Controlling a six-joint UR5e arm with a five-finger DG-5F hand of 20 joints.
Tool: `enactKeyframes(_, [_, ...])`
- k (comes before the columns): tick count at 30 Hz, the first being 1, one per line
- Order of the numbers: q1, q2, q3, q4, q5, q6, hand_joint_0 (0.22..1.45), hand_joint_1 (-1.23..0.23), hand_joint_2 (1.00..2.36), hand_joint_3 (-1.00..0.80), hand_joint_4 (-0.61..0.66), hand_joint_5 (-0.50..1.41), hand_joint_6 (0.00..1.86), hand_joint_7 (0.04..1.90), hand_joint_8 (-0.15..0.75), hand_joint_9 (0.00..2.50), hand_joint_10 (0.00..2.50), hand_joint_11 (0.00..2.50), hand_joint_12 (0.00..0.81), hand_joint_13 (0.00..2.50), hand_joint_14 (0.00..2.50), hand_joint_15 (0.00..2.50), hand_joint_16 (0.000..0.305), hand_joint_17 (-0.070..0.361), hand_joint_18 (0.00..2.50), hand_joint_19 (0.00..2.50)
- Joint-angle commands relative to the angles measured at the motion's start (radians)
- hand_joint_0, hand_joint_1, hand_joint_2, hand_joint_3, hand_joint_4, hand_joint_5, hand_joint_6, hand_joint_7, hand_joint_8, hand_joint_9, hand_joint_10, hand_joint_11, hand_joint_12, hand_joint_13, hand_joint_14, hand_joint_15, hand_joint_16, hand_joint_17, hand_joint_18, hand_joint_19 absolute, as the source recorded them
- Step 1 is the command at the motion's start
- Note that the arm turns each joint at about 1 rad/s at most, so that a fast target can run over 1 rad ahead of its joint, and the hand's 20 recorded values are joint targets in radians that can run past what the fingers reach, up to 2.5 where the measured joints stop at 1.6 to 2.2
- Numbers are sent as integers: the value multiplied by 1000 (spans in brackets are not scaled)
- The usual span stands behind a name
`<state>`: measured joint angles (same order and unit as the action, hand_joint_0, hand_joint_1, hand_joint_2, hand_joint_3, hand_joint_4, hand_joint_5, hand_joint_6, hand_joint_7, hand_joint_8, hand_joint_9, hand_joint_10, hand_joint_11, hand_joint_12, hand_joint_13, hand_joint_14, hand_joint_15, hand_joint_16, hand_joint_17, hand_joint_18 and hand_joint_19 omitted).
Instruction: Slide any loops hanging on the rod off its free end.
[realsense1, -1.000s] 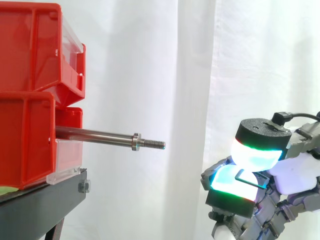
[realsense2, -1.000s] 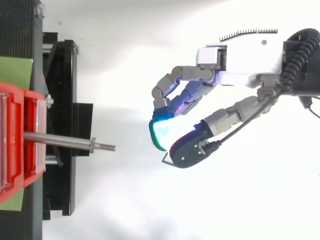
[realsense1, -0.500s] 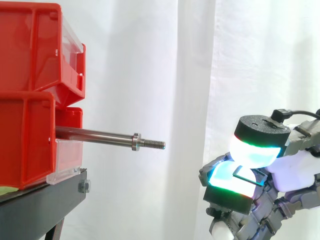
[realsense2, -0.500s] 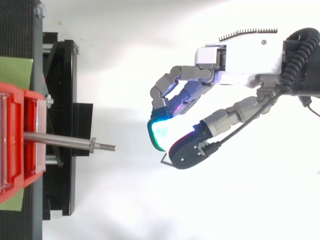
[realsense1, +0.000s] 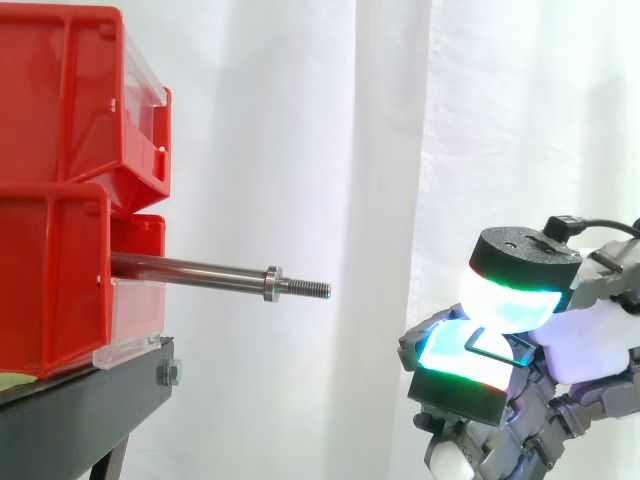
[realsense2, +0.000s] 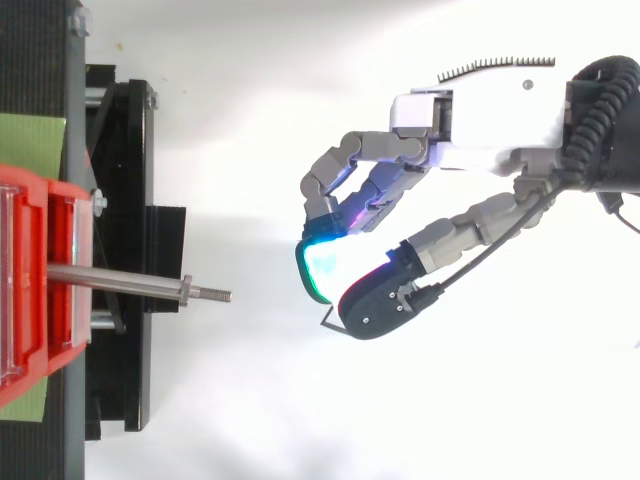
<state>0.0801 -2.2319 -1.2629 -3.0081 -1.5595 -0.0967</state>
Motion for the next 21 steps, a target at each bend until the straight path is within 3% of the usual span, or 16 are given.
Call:
enactKeyframes(1, [0,0,-1,0,-1,0,590,-742,1018,-122,34,-128,908,1121,379,926,7,223,355,740,0,0,53,120,859,92])
enactKeyframes(21, [1,0,0,0,1,0,587,-726,1020,-131,28,-134,910,1121,365,955,9,269,347,730,0,0,52,116,836,128])
